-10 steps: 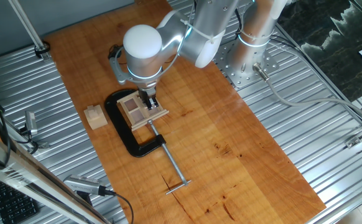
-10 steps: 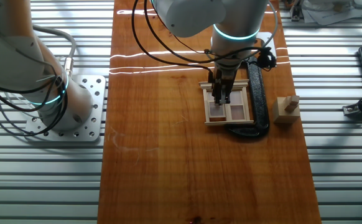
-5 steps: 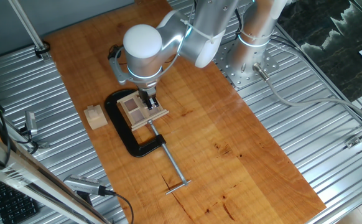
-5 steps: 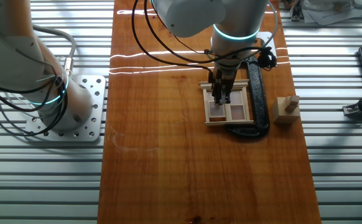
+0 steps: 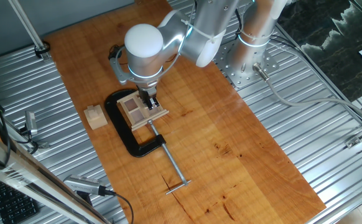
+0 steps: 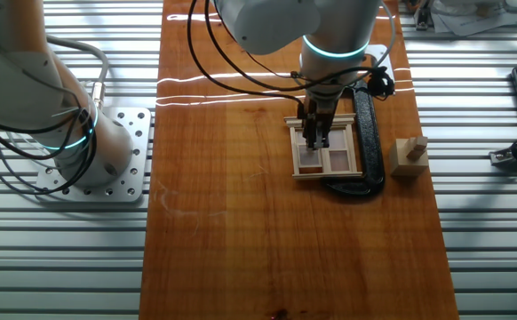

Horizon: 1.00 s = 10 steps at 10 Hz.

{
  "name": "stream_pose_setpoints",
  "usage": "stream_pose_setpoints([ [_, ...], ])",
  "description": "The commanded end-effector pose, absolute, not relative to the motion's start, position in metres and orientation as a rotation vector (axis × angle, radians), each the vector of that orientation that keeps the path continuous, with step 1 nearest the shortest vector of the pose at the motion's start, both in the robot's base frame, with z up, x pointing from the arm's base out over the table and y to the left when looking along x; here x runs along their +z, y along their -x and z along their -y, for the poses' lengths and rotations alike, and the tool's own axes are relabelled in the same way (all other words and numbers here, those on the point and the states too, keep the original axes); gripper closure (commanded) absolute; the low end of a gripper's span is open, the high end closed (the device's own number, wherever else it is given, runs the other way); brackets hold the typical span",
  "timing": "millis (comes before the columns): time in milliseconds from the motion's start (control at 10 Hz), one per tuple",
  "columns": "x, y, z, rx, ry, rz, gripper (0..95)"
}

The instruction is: Open a sliding window

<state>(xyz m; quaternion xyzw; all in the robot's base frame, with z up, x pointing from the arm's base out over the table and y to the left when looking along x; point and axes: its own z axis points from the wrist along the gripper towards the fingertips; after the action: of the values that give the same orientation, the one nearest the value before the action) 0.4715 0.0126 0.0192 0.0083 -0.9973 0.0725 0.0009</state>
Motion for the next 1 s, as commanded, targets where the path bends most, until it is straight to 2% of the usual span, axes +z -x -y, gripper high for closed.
stream_pose_setpoints([
  [100, 0.0188, -0.4716, -0.0126, 0.226, -0.035, 3.130, 95.0],
  [1000, 0.0184, -0.4722, -0.0132, 0.193, -0.065, 3.129, 95.0],
])
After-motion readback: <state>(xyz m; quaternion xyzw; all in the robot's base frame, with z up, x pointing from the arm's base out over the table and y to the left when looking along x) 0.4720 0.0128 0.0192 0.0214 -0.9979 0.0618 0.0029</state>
